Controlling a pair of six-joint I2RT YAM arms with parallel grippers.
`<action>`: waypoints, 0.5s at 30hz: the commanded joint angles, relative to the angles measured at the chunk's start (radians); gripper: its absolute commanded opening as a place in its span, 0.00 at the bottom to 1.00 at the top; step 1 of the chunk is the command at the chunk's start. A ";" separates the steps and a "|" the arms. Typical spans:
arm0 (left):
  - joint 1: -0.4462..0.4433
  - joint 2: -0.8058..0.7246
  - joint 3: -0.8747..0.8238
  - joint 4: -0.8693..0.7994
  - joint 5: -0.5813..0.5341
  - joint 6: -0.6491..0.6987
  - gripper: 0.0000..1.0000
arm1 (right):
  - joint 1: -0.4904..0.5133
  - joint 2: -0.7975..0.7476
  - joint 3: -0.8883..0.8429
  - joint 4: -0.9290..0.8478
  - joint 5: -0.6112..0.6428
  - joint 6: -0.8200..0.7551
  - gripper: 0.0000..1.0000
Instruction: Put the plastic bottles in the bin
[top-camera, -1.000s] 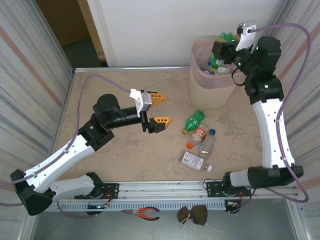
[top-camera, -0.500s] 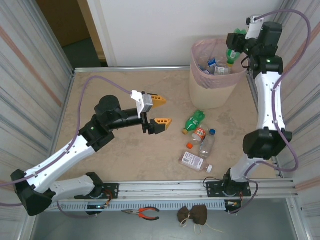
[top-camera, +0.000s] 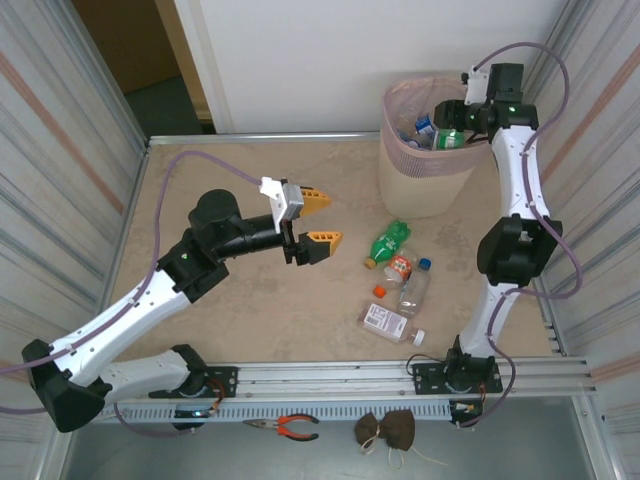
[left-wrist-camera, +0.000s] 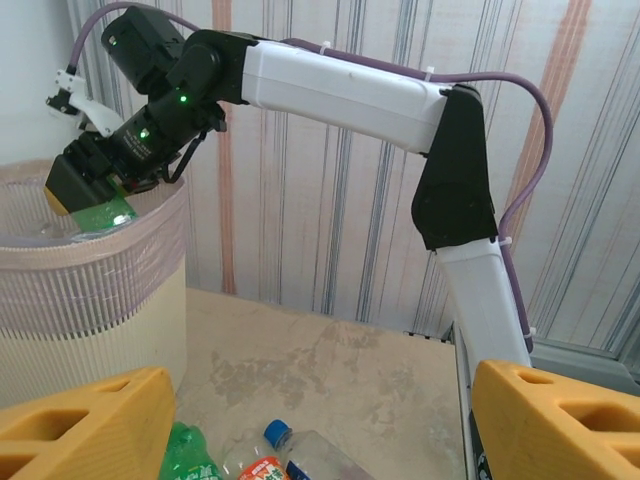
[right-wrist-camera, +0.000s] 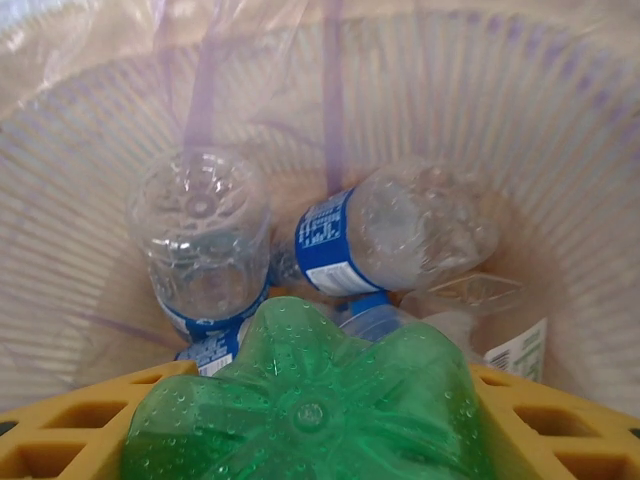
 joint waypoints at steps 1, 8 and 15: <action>0.007 -0.003 -0.012 0.033 -0.011 -0.017 0.78 | 0.015 0.043 0.072 -0.089 0.062 -0.065 0.53; 0.013 -0.005 -0.013 0.032 -0.019 -0.034 0.78 | 0.032 0.007 0.121 -0.067 0.069 -0.045 0.64; 0.019 0.009 -0.011 0.035 -0.013 -0.053 0.78 | 0.035 -0.081 0.123 -0.044 0.062 -0.027 0.70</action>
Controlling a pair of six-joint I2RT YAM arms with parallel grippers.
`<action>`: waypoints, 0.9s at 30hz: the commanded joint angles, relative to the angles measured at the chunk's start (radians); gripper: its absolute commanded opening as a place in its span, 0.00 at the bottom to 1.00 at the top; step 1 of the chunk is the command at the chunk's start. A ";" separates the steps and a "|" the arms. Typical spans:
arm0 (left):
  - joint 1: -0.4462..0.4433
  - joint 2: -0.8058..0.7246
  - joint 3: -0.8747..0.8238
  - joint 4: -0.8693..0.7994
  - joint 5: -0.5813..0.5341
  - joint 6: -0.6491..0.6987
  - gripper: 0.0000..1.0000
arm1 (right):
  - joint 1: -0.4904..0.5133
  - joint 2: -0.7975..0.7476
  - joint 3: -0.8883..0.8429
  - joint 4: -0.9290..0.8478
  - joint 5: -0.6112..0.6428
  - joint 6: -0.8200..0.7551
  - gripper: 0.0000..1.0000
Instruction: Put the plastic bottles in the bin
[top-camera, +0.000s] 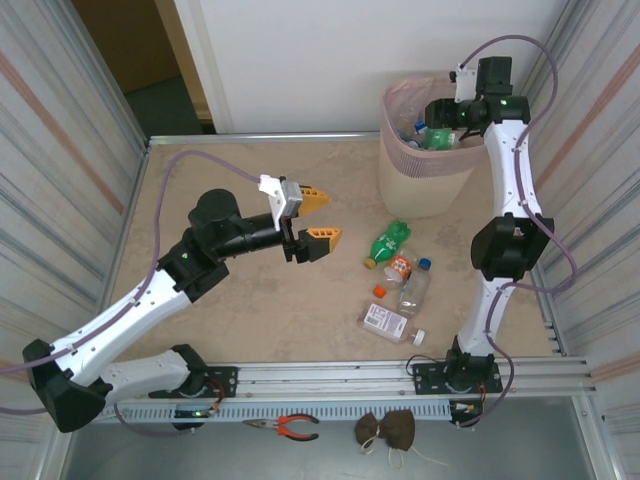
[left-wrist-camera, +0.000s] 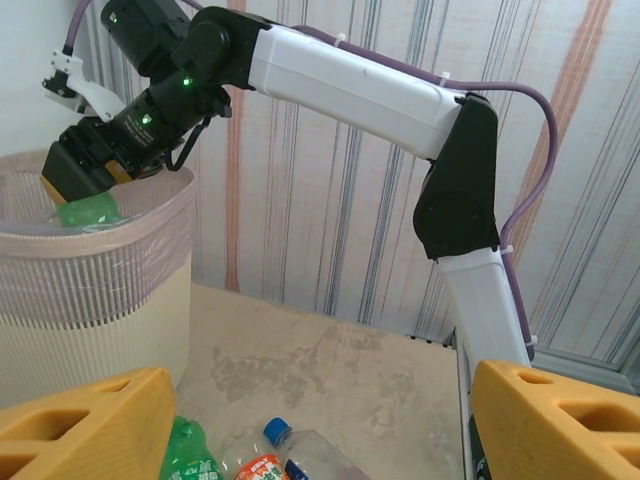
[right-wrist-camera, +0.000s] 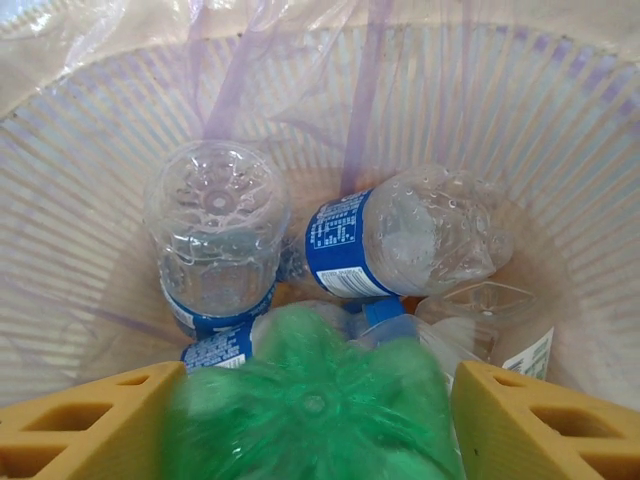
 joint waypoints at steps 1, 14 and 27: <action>0.012 0.012 -0.005 0.032 0.004 -0.027 0.78 | 0.005 -0.097 0.036 0.016 0.009 0.002 0.71; 0.013 0.126 0.080 -0.062 0.051 -0.028 0.69 | 0.033 -0.176 -0.006 -0.009 -0.031 0.008 0.53; 0.014 0.127 0.060 -0.054 0.044 -0.026 0.70 | 0.026 0.015 0.025 0.035 -0.072 0.046 0.37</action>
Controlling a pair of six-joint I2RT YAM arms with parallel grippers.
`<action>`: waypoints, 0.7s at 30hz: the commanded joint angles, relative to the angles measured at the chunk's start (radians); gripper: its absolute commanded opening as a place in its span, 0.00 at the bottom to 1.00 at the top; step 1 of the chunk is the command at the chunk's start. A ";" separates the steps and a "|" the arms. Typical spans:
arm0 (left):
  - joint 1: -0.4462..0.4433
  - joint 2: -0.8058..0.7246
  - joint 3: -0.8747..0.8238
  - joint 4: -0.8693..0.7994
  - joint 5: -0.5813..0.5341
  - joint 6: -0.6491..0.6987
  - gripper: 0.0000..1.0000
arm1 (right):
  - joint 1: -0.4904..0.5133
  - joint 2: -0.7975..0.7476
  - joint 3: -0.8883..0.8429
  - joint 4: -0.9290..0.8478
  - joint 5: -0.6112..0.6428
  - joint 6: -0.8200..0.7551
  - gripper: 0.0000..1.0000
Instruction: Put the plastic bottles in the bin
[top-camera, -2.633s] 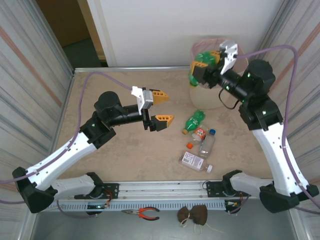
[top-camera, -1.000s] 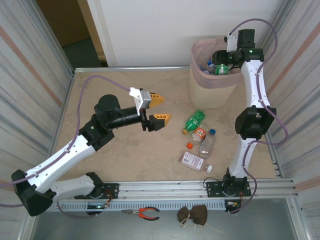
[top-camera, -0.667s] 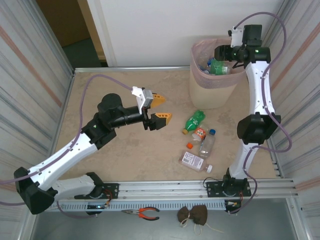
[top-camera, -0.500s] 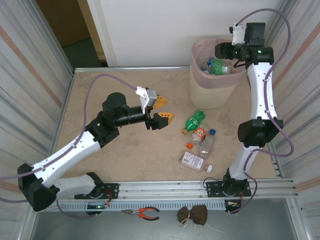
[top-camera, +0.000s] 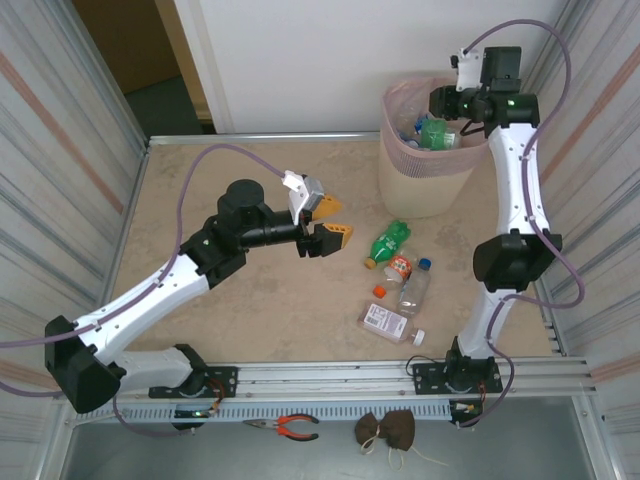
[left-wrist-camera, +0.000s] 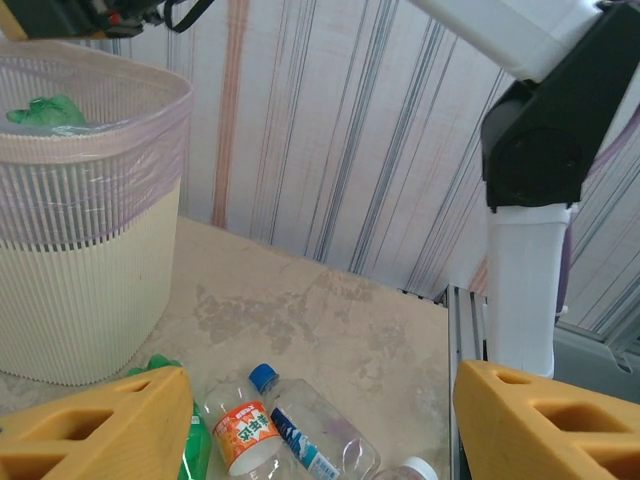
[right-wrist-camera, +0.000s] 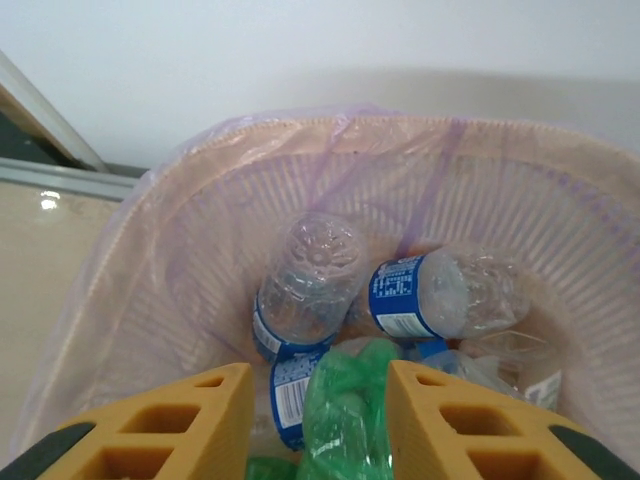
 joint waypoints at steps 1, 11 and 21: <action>0.006 -0.006 0.016 0.004 0.011 0.000 0.70 | -0.008 0.077 -0.004 -0.001 -0.031 0.023 0.37; 0.008 0.022 0.022 -0.023 -0.009 0.009 0.70 | -0.013 0.061 -0.073 0.033 -0.013 0.059 0.35; 0.002 0.129 0.086 -0.141 -0.057 0.025 0.69 | -0.018 -0.137 -0.096 0.065 -0.026 0.079 0.38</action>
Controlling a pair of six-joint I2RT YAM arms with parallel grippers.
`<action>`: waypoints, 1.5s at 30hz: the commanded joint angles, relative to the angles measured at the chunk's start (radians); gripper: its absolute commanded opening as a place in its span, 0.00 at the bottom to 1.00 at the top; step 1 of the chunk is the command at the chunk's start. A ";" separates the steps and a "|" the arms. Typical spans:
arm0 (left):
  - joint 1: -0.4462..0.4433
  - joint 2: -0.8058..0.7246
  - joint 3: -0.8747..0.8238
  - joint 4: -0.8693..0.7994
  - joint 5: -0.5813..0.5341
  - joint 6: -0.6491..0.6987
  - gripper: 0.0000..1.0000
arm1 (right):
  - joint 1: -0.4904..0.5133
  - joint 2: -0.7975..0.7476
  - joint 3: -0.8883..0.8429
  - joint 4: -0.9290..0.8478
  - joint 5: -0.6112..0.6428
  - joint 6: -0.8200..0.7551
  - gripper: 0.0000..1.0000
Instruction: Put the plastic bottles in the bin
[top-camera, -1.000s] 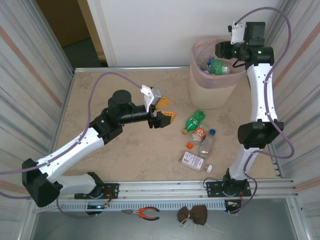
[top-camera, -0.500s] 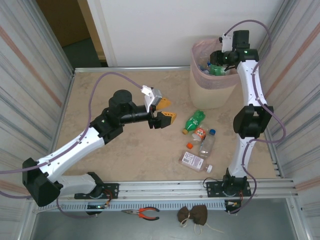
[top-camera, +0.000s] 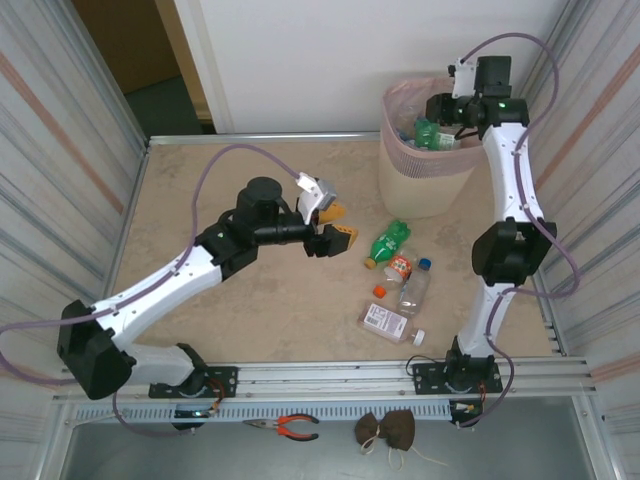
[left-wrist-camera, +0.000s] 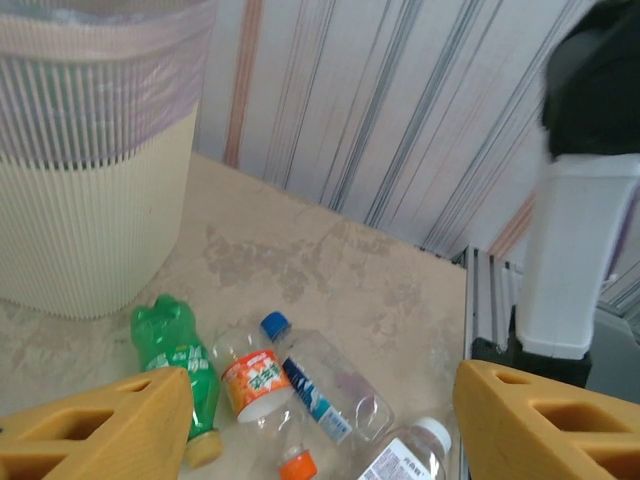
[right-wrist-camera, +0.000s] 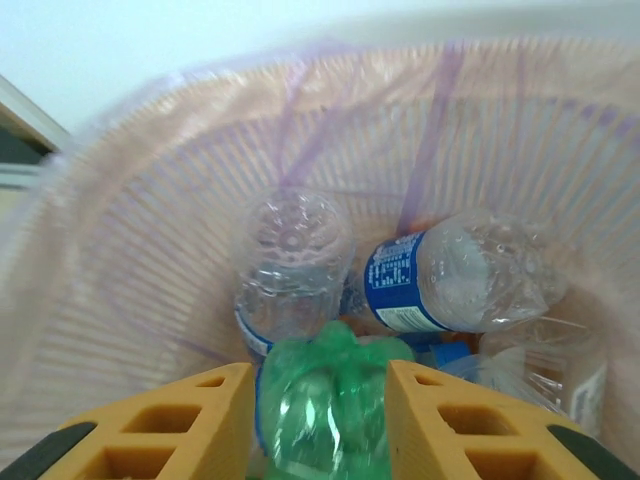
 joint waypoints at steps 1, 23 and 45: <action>-0.002 0.043 0.068 -0.073 -0.033 0.022 0.69 | -0.006 -0.135 -0.026 0.009 -0.011 0.024 0.38; -0.093 0.552 0.367 -0.403 -0.214 0.103 0.64 | -0.068 -0.873 -0.792 0.161 -0.015 0.125 0.42; -0.090 0.868 0.500 -0.415 -0.175 0.065 0.52 | -0.082 -1.024 -0.873 0.064 -0.017 0.113 0.43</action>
